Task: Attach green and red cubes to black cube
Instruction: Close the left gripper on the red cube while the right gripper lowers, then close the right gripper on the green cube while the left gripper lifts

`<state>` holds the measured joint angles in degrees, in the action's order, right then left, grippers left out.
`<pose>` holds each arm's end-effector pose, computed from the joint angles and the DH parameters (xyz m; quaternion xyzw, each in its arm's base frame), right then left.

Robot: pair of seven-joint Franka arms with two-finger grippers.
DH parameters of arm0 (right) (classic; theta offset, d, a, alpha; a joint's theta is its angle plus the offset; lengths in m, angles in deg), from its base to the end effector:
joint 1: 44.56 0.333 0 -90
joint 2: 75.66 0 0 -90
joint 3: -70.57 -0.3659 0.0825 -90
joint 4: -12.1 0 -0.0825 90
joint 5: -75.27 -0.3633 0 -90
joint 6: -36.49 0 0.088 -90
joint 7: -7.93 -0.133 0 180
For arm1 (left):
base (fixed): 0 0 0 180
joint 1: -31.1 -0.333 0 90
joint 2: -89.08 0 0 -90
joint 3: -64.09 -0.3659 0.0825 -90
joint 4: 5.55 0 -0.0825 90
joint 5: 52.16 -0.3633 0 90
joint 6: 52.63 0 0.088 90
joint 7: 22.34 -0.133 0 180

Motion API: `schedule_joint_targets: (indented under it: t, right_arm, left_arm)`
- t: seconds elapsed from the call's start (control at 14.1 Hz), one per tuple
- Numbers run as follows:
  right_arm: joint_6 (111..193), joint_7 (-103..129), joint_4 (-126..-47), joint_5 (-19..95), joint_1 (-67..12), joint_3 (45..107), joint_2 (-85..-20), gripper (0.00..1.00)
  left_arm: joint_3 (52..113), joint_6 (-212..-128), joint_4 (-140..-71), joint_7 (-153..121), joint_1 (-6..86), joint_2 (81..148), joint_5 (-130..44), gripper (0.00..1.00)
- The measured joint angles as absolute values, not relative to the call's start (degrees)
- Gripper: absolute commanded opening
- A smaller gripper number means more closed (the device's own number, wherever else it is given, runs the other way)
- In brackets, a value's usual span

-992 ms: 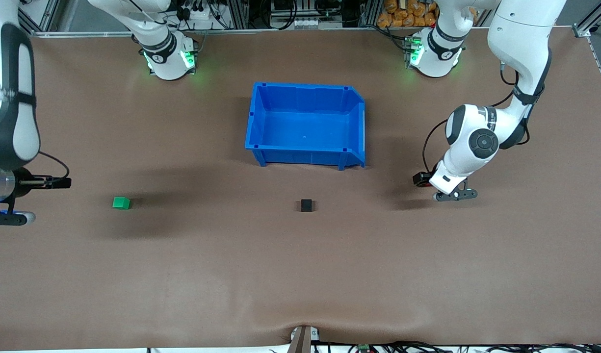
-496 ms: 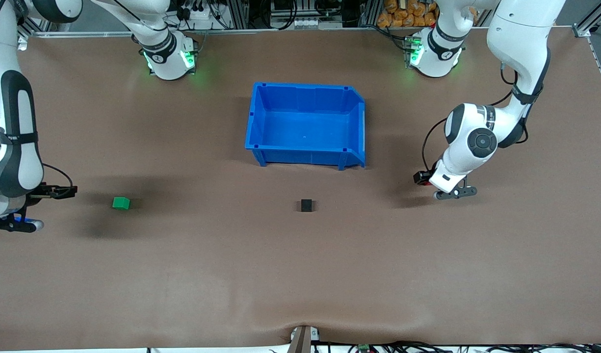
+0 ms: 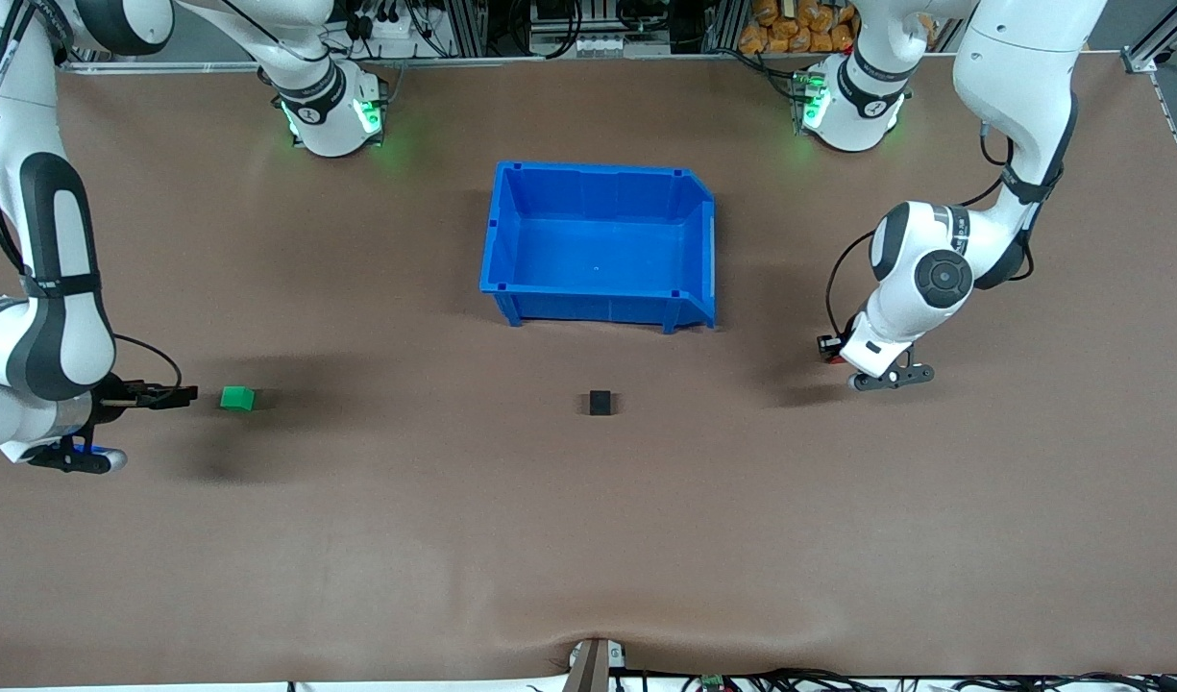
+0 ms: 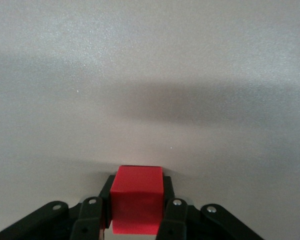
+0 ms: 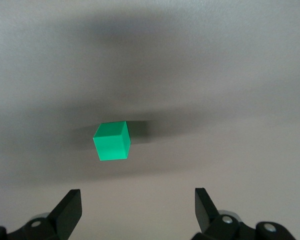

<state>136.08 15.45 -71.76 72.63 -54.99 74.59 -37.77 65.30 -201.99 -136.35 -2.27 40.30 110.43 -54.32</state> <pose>0.6556 -0.1548 0.2944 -0.9794 0.0643 0.1880 0.0355 0.5253 -0.0969 0.2240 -0.9973 -0.0684 0.0220 0.0115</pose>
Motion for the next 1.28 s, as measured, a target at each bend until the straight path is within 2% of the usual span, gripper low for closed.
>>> schedule_joint_targets:
  t: [0.35,0.57,0.78,0.85,0.92,0.99,1.06,1.28]
  right_arm:
    - [141.53,13.88,-71.80,67.30,-54.31,74.44,-32.02,1.00]
    - [142.40,9.79,-71.30,67.00,-51.97,74.31,-29.43,1.00]
    - [142.45,9.81,-70.29,66.47,-52.10,74.54,-28.50,1.00]
    - [142.44,10.16,-70.17,66.43,-52.34,74.58,-28.46,0.95]
    - [142.44,10.80,-70.15,66.38,-52.52,74.60,-28.40,0.83]
    - [142.43,11.01,-70.12,66.31,-52.64,74.63,-28.25,0.63]
    - [142.44,11.09,-70.11,66.07,-52.75,74.65,-28.02,0.56]
    - [142.44,11.35,-69.94,65.15,-52.83,74.66,-27.31,0.56]
  left_arm:
    - [65.38,-199.08,-134.88,3.33,40.31,107.80,-54.32,0.00]
    - [65.71,-197.52,-129.44,15.64,41.95,108.01,-54.32,0.00]
    - [65.98,-195.16,-120.98,33.08,46.79,111.77,-54.29,0.00]
    - [66.02,-194.36,-117.44,39.28,48.59,113.86,-54.30,0.00]
    - [66.07,-193.23,-113.70,44.74,50.27,116.14,-54.30,0.00]
    - [66.10,-191.56,-109.58,49.99,51.90,118.66,-54.29,0.00]
    - [66.12,-189.76,-105.60,54.61,53.22,121.10,-54.29,0.00]
    - [66.13,-185.04,-95.76,63.68,56.03,127.30,-54.29,0.00]
